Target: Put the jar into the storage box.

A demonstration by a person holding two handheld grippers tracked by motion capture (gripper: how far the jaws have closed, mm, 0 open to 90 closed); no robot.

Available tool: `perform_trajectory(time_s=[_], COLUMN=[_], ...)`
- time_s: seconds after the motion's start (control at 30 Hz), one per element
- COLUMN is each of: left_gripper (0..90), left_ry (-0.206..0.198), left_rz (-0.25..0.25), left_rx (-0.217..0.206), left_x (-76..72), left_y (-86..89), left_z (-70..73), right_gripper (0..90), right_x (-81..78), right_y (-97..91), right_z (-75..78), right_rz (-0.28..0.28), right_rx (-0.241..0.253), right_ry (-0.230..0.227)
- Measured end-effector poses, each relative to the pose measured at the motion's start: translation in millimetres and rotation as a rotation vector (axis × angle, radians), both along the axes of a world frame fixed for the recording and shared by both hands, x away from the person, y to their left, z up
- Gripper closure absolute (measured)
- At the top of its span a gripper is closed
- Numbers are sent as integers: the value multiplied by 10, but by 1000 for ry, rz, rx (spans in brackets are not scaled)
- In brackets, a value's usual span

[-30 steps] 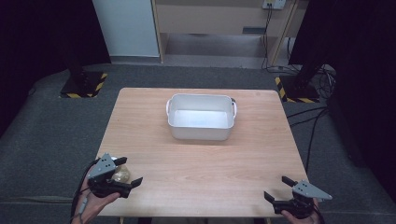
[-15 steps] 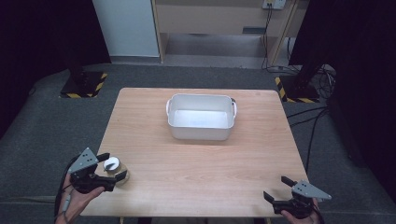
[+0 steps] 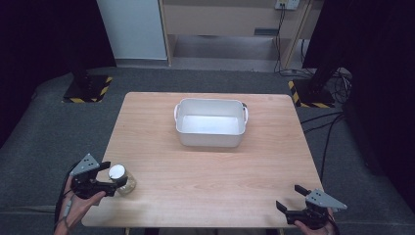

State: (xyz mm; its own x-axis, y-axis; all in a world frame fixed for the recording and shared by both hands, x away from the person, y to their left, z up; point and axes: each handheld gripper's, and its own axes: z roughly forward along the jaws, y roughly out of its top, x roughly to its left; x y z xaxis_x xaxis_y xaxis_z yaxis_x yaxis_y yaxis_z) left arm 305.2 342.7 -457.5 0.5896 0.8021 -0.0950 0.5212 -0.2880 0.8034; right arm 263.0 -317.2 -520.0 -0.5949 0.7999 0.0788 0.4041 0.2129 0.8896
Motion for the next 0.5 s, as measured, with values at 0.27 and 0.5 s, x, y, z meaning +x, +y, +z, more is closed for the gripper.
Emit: perform_trajectory(time_s=[0.27, 0.5], left_gripper=[205, 323], left_ry=[17, 12], left_rz=[-12, -31], left_rx=[14, 39], left_x=[57, 61], left_y=[30, 11], left_z=[-83, -126], right_gripper=[34, 34], right_x=[1, 2], right_y=[2, 6], right_z=[0, -2], right_rz=[1, 1], right_rx=[-2, -3], right_ry=[0, 1])
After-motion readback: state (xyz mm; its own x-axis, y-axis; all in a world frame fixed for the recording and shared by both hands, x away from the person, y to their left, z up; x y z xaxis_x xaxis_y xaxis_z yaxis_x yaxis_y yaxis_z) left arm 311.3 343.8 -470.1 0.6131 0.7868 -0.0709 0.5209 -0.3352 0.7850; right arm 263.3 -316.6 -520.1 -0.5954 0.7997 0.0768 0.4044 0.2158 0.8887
